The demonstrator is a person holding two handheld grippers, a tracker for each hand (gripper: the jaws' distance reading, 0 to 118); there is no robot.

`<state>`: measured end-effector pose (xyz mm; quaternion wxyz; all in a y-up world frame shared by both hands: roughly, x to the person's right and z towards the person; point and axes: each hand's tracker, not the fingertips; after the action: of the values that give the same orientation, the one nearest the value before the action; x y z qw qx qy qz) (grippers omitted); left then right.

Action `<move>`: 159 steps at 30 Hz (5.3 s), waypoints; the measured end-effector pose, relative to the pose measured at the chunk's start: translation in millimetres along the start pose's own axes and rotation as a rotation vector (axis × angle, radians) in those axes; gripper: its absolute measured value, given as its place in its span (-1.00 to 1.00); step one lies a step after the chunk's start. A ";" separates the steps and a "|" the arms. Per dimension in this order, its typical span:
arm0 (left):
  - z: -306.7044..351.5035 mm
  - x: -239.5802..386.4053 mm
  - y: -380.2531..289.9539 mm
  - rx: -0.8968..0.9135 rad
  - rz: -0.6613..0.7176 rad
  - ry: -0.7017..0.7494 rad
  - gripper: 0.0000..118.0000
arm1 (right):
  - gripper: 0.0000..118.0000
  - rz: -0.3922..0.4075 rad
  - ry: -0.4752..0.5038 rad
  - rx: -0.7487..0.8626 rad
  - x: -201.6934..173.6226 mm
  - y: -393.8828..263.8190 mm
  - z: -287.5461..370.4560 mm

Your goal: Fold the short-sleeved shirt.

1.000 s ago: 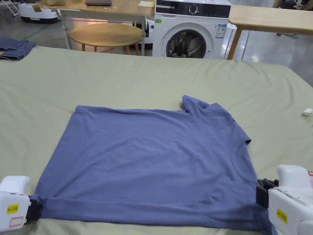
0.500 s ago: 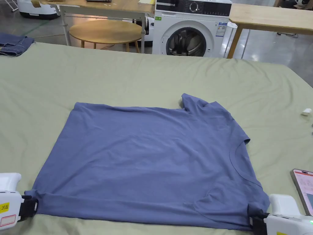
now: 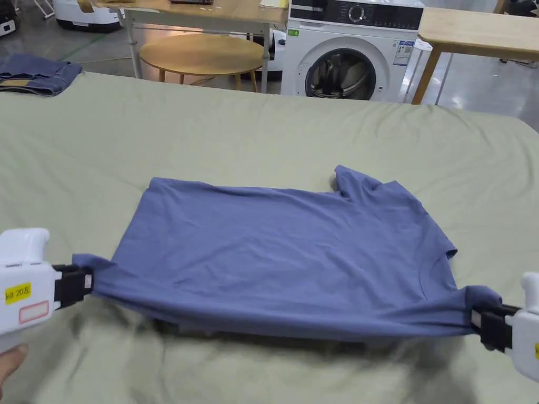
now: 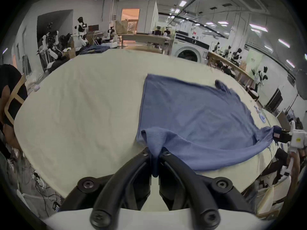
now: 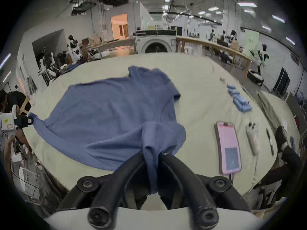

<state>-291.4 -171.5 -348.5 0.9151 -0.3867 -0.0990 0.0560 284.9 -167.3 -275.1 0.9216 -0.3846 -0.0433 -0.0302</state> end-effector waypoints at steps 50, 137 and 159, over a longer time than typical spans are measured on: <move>-22.6 43.2 18.7 0.352 -0.034 0.004 -1.00 | -1.00 -0.010 -0.064 0.478 -101.1 32.5 -35.0; -27.7 -24.5 -49.6 -0.210 -0.023 -0.012 -0.97 | -0.87 0.145 -0.097 -0.239 -21.2 -68.2 -44.9; -3.7 10.0 -28.1 0.105 0.015 -0.039 -0.41 | 0.02 0.088 -0.141 0.226 -47.9 -12.5 -1.0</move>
<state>-280.2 -191.8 -329.5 0.9317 -0.3376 -0.1108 0.0753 236.2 -175.7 -271.9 0.9541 -0.2811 -0.0940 0.0421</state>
